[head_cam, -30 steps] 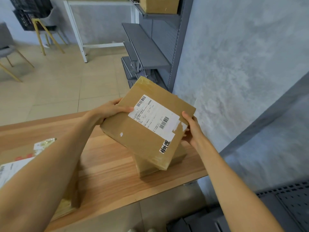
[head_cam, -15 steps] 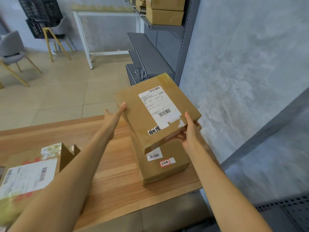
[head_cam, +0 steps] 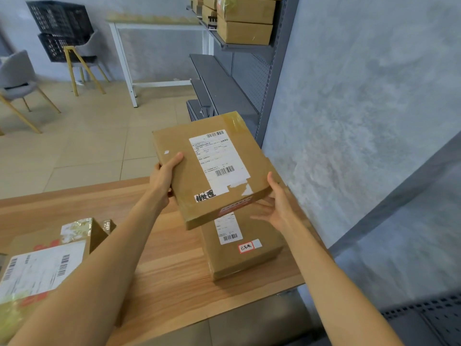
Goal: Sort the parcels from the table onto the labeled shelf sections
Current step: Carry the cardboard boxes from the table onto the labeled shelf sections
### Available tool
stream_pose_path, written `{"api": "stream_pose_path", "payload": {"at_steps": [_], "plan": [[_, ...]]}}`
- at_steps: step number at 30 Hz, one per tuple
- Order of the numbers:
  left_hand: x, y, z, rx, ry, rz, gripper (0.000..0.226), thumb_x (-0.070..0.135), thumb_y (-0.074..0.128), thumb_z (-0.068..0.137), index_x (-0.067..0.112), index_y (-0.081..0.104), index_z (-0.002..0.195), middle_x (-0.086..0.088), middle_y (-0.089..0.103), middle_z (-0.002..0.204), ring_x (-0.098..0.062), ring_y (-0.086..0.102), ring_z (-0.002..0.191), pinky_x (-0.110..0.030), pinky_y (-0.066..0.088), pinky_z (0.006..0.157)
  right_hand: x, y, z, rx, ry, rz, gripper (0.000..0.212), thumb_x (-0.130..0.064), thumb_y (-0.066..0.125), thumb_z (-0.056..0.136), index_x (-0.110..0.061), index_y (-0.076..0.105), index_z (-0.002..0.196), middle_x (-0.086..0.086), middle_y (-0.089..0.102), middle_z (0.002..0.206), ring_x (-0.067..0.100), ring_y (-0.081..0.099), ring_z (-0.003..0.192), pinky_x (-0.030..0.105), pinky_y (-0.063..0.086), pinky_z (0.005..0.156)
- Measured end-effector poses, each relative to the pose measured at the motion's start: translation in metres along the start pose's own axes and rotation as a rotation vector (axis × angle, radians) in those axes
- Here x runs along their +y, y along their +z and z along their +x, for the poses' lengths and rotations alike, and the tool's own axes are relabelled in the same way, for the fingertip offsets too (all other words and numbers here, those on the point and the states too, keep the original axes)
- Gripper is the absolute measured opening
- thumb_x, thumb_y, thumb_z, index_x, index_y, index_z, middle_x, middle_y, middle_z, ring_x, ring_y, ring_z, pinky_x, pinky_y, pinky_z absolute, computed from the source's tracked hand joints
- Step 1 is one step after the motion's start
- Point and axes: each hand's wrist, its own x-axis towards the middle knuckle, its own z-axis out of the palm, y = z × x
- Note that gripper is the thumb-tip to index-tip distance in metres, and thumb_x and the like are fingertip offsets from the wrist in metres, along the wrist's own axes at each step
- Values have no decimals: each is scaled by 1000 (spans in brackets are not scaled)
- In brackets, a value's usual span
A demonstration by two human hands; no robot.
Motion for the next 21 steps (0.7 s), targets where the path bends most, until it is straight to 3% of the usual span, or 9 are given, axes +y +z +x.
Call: {"api": "stream_pose_path", "payload": {"at_steps": [4,6,8,9,11,12,15,19,21], "plan": [[15,-26,9,-110,-11,58,89,64,80,50,24,57,127,3,71,114,-20,69,101,-40,55,82,-18,-18,2,-66,5,-228,72,-79,53,73,-28,56,123,0,64,115,24,59,112,56,46,98],[19,-31,7,-167,-10,89,84,61,80,56,21,58,127,0,72,112,-21,69,100,-42,54,88,-25,-18,3,-105,-27,-279,80,-85,59,63,-32,61,123,-3,68,115,18,67,100,45,54,86],[23,-29,1,-244,-1,110,58,50,72,77,16,62,122,-4,73,109,-20,70,92,-35,57,79,-36,-10,-2,-170,-76,-299,66,-79,58,70,-27,69,111,-6,72,88,11,68,74,31,51,66],[24,-27,-1,-280,-4,122,49,45,68,82,15,63,121,-5,73,108,-19,70,88,-32,57,74,-40,-6,-3,-177,-91,-296,64,-76,59,72,-22,71,106,-1,72,86,18,68,73,33,51,69],[25,-24,-4,-324,-6,146,51,44,69,81,13,63,121,-6,73,108,-19,71,86,-30,57,70,-44,0,-1,-184,-97,-253,76,-73,67,69,-15,68,117,12,70,114,35,67,102,46,51,93],[26,-24,-6,-340,-1,149,57,46,71,77,13,62,123,-6,73,109,-19,71,87,-30,57,68,-44,4,-3,-203,-96,-222,76,-71,67,70,-16,65,122,12,68,120,32,65,110,47,51,96],[27,-24,-8,-351,2,142,66,48,71,72,12,61,126,-6,73,109,-19,71,88,-29,58,67,-41,11,-10,-247,-112,-195,62,-61,62,78,-22,59,126,4,71,115,22,69,104,37,57,80],[25,-26,-12,-351,-16,114,42,44,65,86,13,67,115,-7,74,104,-19,72,82,-31,59,68,-36,14,-15,-265,-143,-202,80,-64,71,67,-24,52,133,2,71,117,22,68,107,43,55,90],[24,-26,-13,-350,-21,99,36,43,63,87,14,69,108,-6,75,101,-18,72,78,-30,59,67,-36,14,-16,-257,-148,-186,79,-63,72,67,-24,52,133,2,71,116,22,69,105,42,56,86]]}}
